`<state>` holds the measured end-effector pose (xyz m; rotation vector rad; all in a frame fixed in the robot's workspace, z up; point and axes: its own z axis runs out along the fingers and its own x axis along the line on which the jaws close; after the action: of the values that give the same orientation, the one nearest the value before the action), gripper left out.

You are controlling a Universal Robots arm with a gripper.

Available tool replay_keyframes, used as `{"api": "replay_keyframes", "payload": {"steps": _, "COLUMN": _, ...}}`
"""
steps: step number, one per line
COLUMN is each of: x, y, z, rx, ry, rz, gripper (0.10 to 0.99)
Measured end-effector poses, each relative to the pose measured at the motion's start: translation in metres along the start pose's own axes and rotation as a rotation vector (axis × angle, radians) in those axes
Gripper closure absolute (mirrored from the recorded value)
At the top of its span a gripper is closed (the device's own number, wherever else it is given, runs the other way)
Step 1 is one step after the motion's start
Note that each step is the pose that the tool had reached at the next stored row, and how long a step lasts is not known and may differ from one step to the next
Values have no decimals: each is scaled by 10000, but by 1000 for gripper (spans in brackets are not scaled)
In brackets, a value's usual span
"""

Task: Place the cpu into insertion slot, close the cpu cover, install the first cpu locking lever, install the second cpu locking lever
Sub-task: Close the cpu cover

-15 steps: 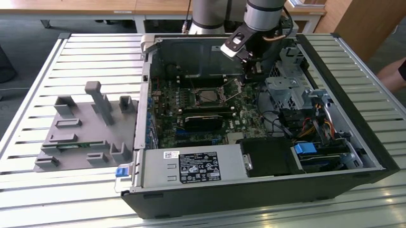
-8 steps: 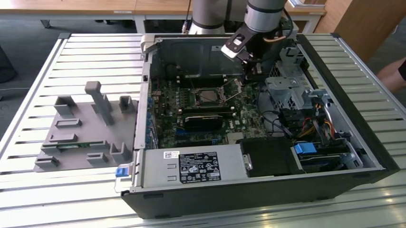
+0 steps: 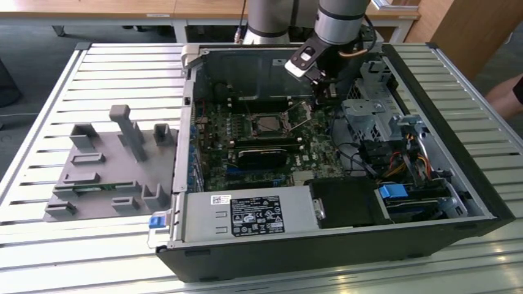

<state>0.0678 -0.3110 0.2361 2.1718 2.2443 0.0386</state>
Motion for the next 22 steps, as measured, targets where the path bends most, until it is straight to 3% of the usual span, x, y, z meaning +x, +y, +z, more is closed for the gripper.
{"api": "replay_keyframes", "payload": {"steps": 11, "x": 5, "y": -122, "z": -2, "rx": 3, "ry": 2, "rz": -4, "gripper": 980}}
{"api": "replay_keyframes", "payload": {"steps": 12, "x": 14, "y": -204, "z": -4, "rx": 3, "ry": 0, "rz": -5, "gripper": 980}}
{"api": "replay_keyframes", "payload": {"steps": 13, "x": 15, "y": -237, "z": -5, "rx": 4, "ry": 0, "rz": -4, "gripper": 980}}
{"api": "replay_keyframes", "payload": {"steps": 22, "x": 19, "y": -372, "z": -9, "rx": 3, "ry": 0, "rz": -5, "gripper": 980}}
